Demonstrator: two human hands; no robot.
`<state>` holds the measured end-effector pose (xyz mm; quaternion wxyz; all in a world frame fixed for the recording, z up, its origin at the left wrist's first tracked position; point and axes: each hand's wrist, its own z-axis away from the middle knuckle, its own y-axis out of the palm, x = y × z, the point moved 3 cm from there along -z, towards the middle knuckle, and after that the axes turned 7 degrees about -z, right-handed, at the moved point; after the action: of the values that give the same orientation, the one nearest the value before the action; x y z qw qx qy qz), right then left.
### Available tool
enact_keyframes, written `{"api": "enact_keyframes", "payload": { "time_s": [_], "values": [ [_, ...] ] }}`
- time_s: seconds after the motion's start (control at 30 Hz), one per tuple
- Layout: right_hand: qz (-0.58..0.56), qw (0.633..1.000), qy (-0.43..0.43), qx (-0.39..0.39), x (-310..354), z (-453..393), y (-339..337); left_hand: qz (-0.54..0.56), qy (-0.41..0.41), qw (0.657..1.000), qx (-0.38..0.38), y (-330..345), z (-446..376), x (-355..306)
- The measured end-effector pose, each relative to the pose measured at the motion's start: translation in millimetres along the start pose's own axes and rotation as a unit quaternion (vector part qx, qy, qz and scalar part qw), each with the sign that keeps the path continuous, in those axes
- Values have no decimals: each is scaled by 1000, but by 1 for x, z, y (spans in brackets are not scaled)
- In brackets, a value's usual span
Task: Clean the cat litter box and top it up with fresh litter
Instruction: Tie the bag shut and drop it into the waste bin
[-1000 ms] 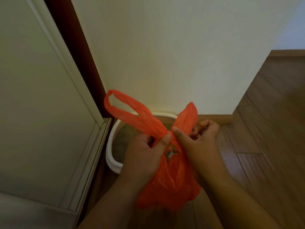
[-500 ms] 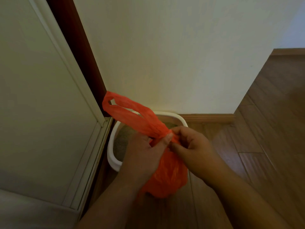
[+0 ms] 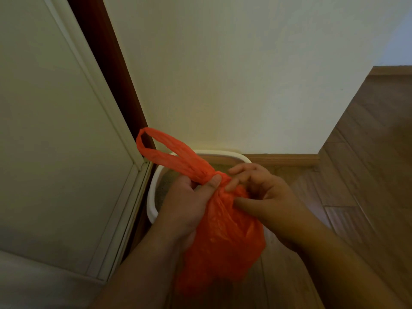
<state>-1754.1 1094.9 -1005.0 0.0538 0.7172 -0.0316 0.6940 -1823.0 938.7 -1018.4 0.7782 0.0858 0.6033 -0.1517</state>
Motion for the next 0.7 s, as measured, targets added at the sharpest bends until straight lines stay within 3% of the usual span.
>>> {"api": "enact_keyframes", "payload": {
  "time_s": [0.1, 0.2, 0.37, 0.5, 0.6, 0.7],
  "values": [
    [121, 991, -63, -14, 3, -1, -4, 80, -42, 995, 31, 4, 3, -3],
    [197, 971, -130, 28, 4, 0, -4, 132, -77, 986, 60, 5, 5, -3],
    [253, 957, -140, 19, 3, 0, -6, 57, -51, 995, 56, 3, 5, -3],
    [183, 979, -85, -44, 0, -2, -6, -68, 11, 997, 36, -2, 3, -4],
    [19, 996, 6, -85, -5, -1, -3, -135, 53, 989, 12, -3, 2, -6],
    [-126, 984, 71, -106, -5, 0, 2, -184, 86, 979, -15, -3, 5, -12]
  ]
}}
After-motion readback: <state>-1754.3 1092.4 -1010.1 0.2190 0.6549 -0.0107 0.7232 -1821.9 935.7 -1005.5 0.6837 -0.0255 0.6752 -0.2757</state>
